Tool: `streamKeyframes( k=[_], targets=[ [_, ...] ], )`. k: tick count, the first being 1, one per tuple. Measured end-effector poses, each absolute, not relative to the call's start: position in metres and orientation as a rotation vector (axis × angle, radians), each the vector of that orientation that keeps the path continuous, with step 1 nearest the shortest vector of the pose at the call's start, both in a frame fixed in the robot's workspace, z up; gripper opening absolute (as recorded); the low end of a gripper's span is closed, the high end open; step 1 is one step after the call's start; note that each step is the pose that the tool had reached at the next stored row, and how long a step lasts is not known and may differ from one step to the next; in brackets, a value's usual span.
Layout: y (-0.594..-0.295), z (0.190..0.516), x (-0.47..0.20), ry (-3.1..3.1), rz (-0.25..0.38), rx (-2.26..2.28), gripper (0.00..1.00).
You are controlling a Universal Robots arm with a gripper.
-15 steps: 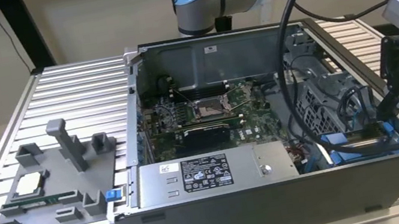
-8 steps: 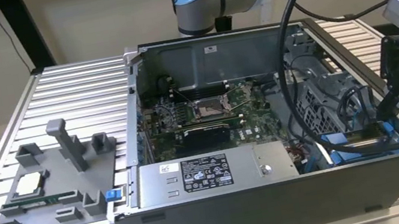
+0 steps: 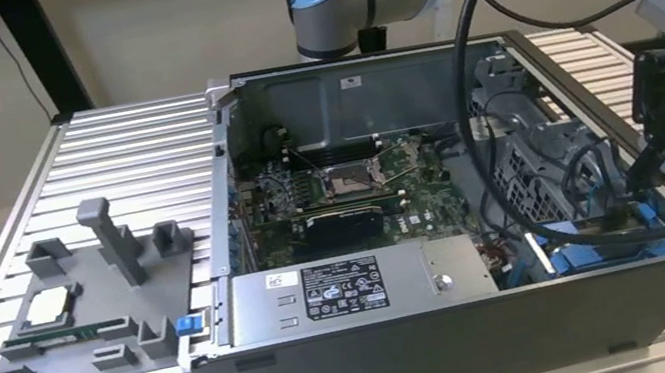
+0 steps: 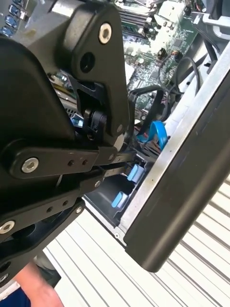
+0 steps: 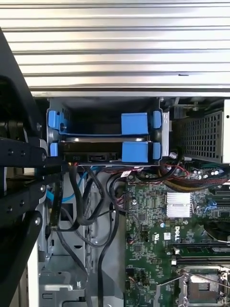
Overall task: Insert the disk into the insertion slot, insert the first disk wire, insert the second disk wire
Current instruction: 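Insert the second disk wire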
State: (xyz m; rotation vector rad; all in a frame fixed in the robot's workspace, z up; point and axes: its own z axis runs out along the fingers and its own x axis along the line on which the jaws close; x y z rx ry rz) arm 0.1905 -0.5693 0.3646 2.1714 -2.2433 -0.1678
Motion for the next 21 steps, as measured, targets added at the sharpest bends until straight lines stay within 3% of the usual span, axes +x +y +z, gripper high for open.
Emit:
streamKeyframes(
  k=[21],
  targets=[
    [-0.571,0.373,0.146,-2.252,-0.151,2.181,0.00]
  ],
)
